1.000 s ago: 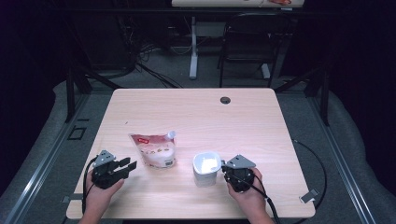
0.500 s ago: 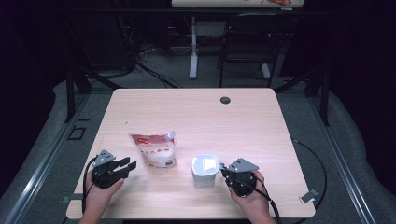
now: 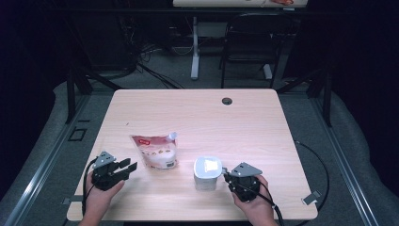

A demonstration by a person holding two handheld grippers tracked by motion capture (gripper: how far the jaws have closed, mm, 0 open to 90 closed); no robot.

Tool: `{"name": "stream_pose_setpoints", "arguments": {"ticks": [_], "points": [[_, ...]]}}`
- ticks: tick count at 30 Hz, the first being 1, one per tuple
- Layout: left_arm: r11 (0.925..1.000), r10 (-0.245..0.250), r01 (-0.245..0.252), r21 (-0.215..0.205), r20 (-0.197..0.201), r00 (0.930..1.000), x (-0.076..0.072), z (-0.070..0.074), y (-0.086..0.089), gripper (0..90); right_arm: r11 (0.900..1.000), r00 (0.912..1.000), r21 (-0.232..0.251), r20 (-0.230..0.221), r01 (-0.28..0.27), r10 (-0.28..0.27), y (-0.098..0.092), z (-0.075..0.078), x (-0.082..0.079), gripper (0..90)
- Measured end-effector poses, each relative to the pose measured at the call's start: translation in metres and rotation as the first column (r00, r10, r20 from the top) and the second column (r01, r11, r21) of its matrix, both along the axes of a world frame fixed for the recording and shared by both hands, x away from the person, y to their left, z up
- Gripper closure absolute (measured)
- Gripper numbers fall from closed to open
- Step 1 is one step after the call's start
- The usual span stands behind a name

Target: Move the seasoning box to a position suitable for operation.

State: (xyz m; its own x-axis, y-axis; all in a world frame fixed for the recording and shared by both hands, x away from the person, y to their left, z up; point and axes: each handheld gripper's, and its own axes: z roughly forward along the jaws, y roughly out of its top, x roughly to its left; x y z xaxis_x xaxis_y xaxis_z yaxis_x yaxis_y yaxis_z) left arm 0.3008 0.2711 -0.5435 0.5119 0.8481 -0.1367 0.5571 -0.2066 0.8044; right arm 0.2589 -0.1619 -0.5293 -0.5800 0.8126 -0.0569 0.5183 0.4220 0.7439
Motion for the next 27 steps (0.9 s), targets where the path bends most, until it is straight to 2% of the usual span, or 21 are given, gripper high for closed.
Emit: {"name": "stream_pose_setpoints", "arguments": {"ticks": [6, 8, 11, 19, 22, 27], "points": [[1.0, 0.0, 0.0, 0.002, -0.002, 1.0, 0.0, 0.0, 0.0, 61.3, 1.0, 0.9999, 0.013, 0.011, -0.005, 0.005, -0.002, -0.001, -0.006, 84.8], [1.0, -0.001, 0.001, 0.001, 0.0, 1.0, 0.0, 0.0, 0.0, 61.2, 1.0, 0.9996, 0.016, 0.025, -0.016, 0.015, -0.004, -0.001, -0.007, 78.2], [1.0, 0.0, 0.0, 0.001, 0.0, 1.0, 0.0, 0.0, 0.0, 61.2, 0.999, 0.9994, 0.028, 0.025, -0.024, 0.023, -0.006, 0.0, -0.008, 78.1], [1.0, 0.002, -0.002, 0.002, -0.003, 1.0, -0.002, 0.002, 0.001, 61.3, 0.998, 0.9973, 0.06, 0.066, -0.036, 0.032, -0.008, 0.01, -0.015, 76.5], [1.0, 0.002, -0.002, -0.01, -0.002, 1.0, -0.003, 0.002, 0.001, 61.3, 0.997, 0.9963, 0.064, 0.08, -0.036, 0.031, -0.008, 0.014, -0.015, 75.3], [1.0, -0.005, 0.005, -0.006, 0.009, 0.9999, -0.006, 0.006, -0.001, 61.3, 0.997, 0.9958, 0.075, 0.089, -0.028, 0.021, -0.01, 0.02, -0.012, 74.7]]}}
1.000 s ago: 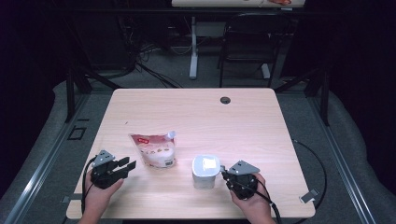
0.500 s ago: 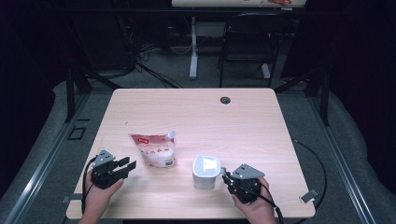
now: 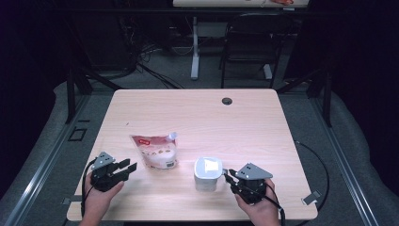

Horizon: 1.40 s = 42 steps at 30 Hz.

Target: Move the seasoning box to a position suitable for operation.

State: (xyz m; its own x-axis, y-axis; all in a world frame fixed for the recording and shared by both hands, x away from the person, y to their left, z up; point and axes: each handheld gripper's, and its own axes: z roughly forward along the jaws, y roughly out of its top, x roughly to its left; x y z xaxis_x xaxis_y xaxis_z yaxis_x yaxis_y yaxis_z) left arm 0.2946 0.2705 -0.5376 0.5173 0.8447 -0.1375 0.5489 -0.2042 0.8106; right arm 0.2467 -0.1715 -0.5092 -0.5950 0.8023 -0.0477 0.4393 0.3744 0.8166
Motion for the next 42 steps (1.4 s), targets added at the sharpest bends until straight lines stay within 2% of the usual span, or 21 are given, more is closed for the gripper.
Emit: {"name": "stream_pose_setpoints", "arguments": {"ticks": [6, 15, 23, 27, 32, 42], "points": [[0.9999, -0.01, 0.01, -0.013, 0.001, 0.9999, -0.003, 0.003, -0.001, 62.4, 1.0, 0.9998, 0.014, 0.014, 0.012, -0.012, -0.003, 0.007, 0.005, 78.9], [0.9971, -0.075, 0.075, -0.007, 0.004, 0.9971, -0.009, 0.011, -0.015, 66.5, 1.0, 0.9997, 0.02, 0.019, 0.016, -0.016, -0.003, 0.018, 0.011, 90.0], [0.988, -0.154, 0.154, -0.004, 0.002, 0.988, -0.013, 0.015, -0.035, 68.5, 0.999, 0.9998, 0.048, 0.021, -0.007, 0.006, 0.001, 0.03, 0.019, 90.0], [0.9816, -0.191, 0.191, 0.006, -0.012, 0.9815, -0.011, 0.014, -0.045, 70.3, 0.999, 0.9996, 0.04, 0.013, -0.026, 0.025, 0.005, 0.032, 0.021, 90.0], [0.9767, -0.215, 0.214, -0.005, -0.021, 0.9765, -0.01, 0.015, -0.052, 73.6, 0.999, 0.999, 0.028, -0.005, -0.044, 0.044, 0.01, 0.029, 0.021, 90.0], [0.968, -0.251, 0.251, -0.007, -0.017, 0.9678, -0.01, 0.018, -0.065, 75.1, 0.997, 0.9976, 0.031, 0.005, -0.07, 0.07, 0.017, 0.025, 0.022, 90.0]]}}
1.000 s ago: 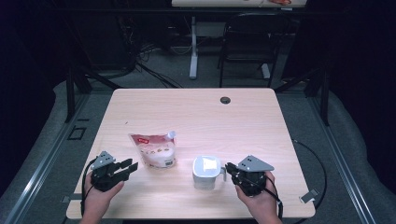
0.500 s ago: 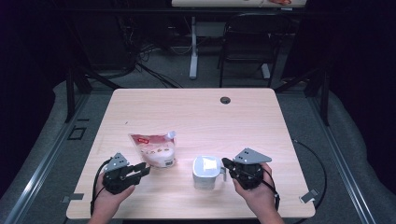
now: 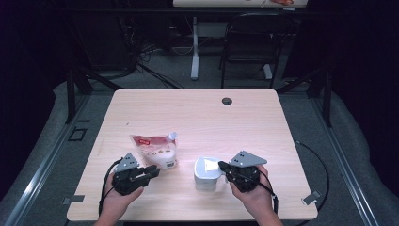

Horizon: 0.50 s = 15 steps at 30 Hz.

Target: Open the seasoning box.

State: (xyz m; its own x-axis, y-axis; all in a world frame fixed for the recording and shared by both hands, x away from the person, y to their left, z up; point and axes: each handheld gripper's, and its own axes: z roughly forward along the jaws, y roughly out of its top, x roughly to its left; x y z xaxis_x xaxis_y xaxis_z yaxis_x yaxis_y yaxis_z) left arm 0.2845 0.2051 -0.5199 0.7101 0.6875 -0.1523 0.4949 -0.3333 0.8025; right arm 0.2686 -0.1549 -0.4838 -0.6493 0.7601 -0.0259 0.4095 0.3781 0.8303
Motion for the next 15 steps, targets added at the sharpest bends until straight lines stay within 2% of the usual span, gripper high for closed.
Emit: {"name": "stream_pose_setpoints", "arguments": {"ticks": [15], "points": [[0.9973, -0.073, 0.074, 0.002, -0.006, 0.9973, 0.003, 0.006, -0.033, 84.9, 1.0, 1.0, 0.008, -0.005, 0.001, -0.001, 0.0, 0.0, 0.002, 90.0]]}}
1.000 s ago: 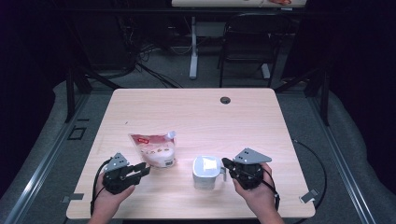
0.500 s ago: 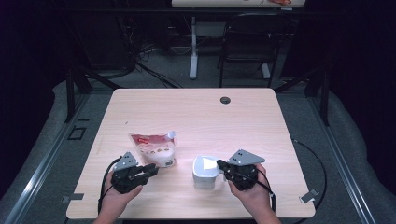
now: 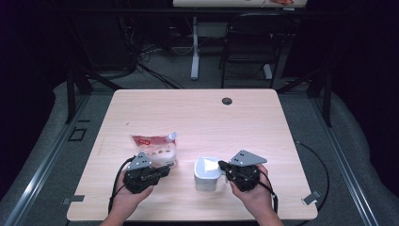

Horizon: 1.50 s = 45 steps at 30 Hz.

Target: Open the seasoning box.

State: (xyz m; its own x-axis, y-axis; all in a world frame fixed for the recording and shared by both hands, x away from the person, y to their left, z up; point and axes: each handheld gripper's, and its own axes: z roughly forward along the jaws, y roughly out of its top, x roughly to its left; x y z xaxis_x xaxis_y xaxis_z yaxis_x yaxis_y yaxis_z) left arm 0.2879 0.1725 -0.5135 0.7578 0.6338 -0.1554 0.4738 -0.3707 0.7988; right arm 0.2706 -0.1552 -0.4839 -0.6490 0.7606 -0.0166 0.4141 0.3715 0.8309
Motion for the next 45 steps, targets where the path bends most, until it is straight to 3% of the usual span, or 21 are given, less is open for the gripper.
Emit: {"name": "stream_pose_setpoints", "arguments": {"ticks": [7, 18, 21, 32, 45], "points": [[0.9999, -0.016, 0.016, -0.001, -0.001, 0.9999, 0.002, 0.003, -0.007, 89.9, 1.0, 1.0, -0.003, 0.0, 0.002, -0.002, -0.002, 0.0, -0.001, 90.0], [0.9976, -0.069, 0.069, 0.004, 0.004, 0.9976, 0.003, 0.007, -0.03, 90.0, 1.0, 1.0, 0.001, 0.0, 0.005, -0.005, -0.003, 0.0, -0.001, 90.0], [0.9964, -0.084, 0.084, -0.012, -0.008, 0.9964, 0.004, 0.008, -0.036, 90.0, 1.0, 1.0, 0.002, 0.0, 0.004, -0.004, -0.003, -0.001, -0.001, 90.0], [0.9915, -0.13, 0.13, 0.006, -0.012, 0.9914, 0.003, 0.008, -0.056, 90.0, 1.0, 1.0, 0.009, 0.004, 0.008, -0.008, -0.003, -0.001, -0.002, 90.0], [0.9869, -0.16, 0.161, 0.016, -0.024, 0.9868, 0.0, 0.005, -0.064, 90.0, 1.0, 0.9999, 0.011, 0.008, 0.012, -0.012, -0.003, -0.002, -0.002, 90.0]]}}
